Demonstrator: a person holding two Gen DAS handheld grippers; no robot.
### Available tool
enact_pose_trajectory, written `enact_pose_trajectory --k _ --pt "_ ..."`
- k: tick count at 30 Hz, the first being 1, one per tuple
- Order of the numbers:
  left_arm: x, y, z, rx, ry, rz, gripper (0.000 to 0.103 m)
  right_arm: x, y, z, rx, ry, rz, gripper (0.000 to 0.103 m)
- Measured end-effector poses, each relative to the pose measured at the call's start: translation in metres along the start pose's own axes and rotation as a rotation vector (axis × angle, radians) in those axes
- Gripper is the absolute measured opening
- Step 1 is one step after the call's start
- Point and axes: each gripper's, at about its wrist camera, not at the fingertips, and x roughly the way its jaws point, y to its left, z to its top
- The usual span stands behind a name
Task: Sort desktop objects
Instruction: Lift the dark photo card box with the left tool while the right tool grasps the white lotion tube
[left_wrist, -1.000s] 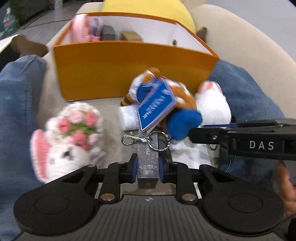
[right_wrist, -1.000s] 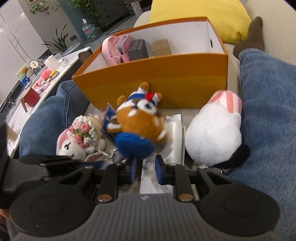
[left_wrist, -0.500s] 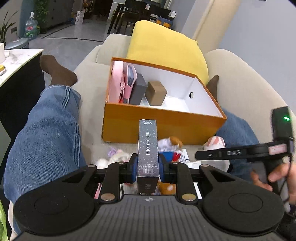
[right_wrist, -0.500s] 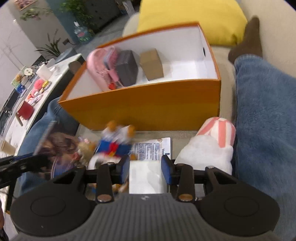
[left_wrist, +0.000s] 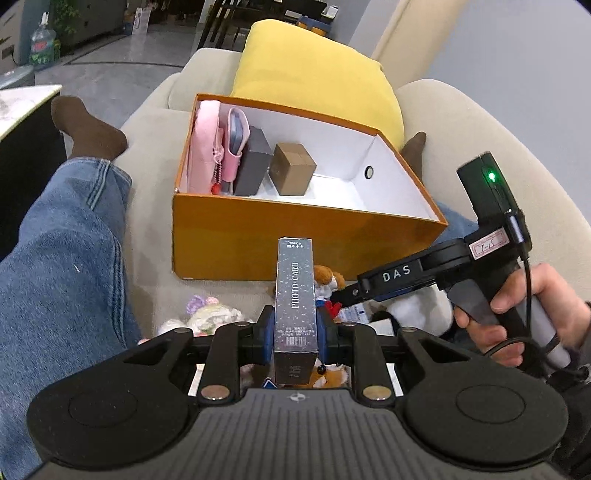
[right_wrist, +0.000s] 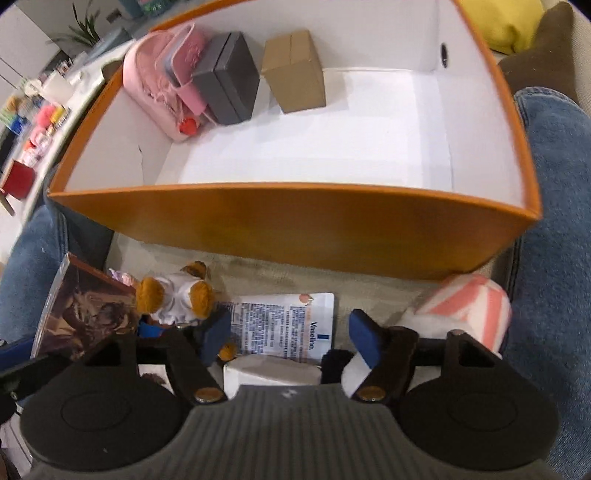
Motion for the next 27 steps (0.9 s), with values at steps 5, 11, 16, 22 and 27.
enact_pose_trajectory --k 5,11,16,22,27 --pt "0.004 0.006 -0.002 0.015 0.011 0.042 0.026 0.022 0.007 0.011 -0.023 0.053 -0.050 0.060" --pt "0.004 0.014 -0.002 -0.004 0.016 0.043 0.026 0.028 0.004 0.018 -0.039 0.100 -0.056 0.068" --pt "0.003 0.014 -0.001 -0.007 0.013 0.042 0.026 0.034 0.002 0.025 -0.030 0.154 -0.055 0.074" --pt "0.004 0.017 -0.002 -0.024 0.013 0.030 0.026 0.040 0.003 0.022 -0.022 0.125 -0.006 0.083" --pt "0.003 0.018 -0.003 -0.030 0.010 0.026 0.026 0.026 -0.004 0.015 0.004 0.078 0.007 0.051"
